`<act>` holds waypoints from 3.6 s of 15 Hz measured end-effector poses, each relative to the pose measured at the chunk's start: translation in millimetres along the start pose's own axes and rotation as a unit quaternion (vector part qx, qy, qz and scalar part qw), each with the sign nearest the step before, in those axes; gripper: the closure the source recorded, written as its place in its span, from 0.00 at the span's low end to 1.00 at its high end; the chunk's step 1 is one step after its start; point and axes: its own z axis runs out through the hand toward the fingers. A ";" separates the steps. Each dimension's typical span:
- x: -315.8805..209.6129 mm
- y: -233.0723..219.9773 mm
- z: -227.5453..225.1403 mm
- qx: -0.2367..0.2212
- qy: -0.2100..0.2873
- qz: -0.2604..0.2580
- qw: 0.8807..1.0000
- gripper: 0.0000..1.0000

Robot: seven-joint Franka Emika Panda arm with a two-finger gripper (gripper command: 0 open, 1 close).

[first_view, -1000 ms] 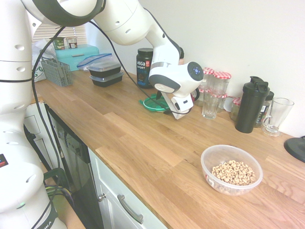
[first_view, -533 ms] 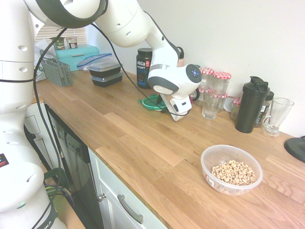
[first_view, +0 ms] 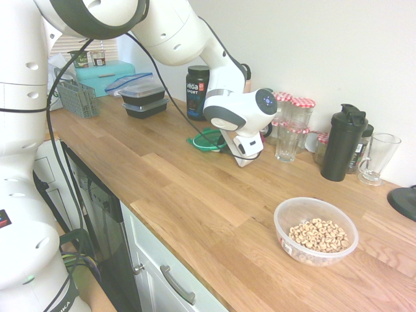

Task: Cover the lid of food container

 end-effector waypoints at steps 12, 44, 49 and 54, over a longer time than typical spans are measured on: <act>-137.1 -74.9 -206.7 -0.232 0.244 -0.080 0.938 1.00; 31.4 67.9 -209.9 -0.714 0.510 -0.037 0.478 1.00; 30.3 71.1 -191.6 -0.717 0.506 -0.047 0.477 1.00; 29.6 81.2 -184.1 -0.720 0.502 -0.047 0.476 1.00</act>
